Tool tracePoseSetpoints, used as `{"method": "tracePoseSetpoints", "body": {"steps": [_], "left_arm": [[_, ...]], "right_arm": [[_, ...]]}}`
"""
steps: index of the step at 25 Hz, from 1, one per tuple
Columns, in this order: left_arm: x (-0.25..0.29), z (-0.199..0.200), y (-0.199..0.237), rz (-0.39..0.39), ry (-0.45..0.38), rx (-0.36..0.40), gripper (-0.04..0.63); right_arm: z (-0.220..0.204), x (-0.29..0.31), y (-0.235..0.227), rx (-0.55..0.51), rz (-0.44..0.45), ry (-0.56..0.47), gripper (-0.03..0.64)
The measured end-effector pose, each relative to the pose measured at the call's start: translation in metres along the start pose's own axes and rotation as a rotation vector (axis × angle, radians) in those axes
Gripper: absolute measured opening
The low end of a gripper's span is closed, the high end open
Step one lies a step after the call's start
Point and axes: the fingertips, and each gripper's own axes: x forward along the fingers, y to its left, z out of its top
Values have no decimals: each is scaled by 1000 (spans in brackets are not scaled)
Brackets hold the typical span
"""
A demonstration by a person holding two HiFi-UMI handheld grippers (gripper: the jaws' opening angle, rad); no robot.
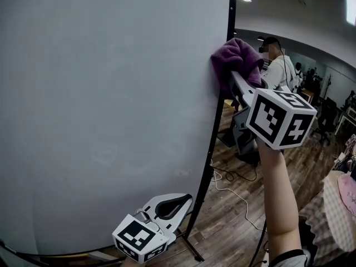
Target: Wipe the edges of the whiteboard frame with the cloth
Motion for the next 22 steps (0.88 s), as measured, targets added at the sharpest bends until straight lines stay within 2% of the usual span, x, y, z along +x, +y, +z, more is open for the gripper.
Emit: {"method": "tracePoseSetpoints", "body": {"steps": [22], "left_arm": [[3, -13, -6, -5, 20, 3, 15]], "right_arm": [[-54, -16, 6, 40, 10, 56, 64]]}}
